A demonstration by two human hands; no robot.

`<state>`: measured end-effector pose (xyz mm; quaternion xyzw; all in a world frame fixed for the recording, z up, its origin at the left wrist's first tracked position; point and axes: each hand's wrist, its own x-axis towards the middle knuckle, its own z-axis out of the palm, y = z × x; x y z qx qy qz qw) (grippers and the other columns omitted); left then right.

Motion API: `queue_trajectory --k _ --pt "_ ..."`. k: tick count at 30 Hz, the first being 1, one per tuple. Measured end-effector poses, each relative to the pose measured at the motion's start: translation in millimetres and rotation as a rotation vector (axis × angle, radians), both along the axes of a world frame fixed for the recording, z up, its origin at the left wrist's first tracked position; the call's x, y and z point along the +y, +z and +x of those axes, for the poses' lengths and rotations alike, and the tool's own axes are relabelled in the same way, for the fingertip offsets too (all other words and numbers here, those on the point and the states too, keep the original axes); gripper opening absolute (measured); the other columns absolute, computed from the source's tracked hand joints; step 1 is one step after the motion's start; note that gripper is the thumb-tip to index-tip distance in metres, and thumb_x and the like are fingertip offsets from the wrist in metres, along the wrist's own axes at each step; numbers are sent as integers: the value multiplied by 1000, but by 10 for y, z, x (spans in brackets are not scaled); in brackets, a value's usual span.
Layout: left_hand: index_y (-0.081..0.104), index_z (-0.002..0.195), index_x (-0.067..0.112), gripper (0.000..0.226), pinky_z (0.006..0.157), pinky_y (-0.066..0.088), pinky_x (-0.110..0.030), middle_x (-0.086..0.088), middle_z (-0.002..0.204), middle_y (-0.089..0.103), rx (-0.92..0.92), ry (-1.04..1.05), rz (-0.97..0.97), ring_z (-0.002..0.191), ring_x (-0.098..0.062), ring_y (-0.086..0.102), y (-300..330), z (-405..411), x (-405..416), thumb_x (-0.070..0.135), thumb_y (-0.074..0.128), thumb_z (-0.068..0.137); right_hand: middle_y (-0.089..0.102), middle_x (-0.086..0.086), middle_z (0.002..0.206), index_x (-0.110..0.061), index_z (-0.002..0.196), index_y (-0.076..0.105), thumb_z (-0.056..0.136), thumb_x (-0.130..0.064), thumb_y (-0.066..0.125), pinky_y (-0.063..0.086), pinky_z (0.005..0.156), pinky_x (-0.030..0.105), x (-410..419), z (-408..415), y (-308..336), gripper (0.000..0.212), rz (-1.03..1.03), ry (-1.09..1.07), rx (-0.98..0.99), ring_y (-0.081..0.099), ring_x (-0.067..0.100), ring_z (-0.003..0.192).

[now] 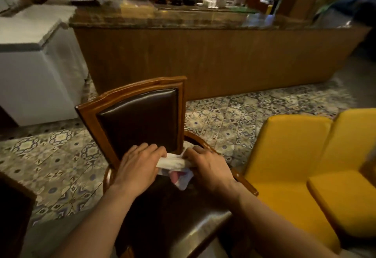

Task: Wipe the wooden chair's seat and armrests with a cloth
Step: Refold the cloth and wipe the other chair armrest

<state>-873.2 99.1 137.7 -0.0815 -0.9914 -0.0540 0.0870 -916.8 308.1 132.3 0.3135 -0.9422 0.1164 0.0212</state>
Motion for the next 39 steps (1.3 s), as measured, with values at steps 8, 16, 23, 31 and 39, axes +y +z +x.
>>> queue_trajectory --k 8,16,23,31,39 --pt "56 109 39 34 78 39 -30 15 101 60 81 -167 35 96 -14 56 576 -285 471 25 72 83 62 -1 107 -29 116 53 79 -28 77 31 57 32 522 79 650 44 18 -185 129 64 27 88" --pt "60 103 37 41 73 40 -29 14 98 63 120 -283 80 90 -14 57 695 -480 780 17 80 74 62 -1 106 -28 114 52 84 -26 70 42 57 35 787 153 696 34 -44 -328 179 63 26 87" --pt "59 98 35 41 72 45 -29 15 93 64 66 -374 56 88 -14 60 406 -743 964 17 83 71 61 -3 111 -30 119 47 81 -25 70 54 65 42 956 48 300 44 -73 -383 70 64 26 93" --pt "58 102 36 41 69 47 -31 14 93 62 -31 -389 8 91 -15 62 -28 -1270 1149 20 81 72 55 -1 112 -35 126 37 82 -27 69 53 66 41 1006 -391 -246 55 -127 -363 -21 63 28 97" --pt "60 105 35 41 72 47 -29 14 96 64 -112 -438 -17 92 -13 61 -339 -1643 1229 21 82 73 57 -7 111 -36 129 46 82 -60 68 53 65 39 1017 -669 -580 57 -150 -405 -92 63 22 95"
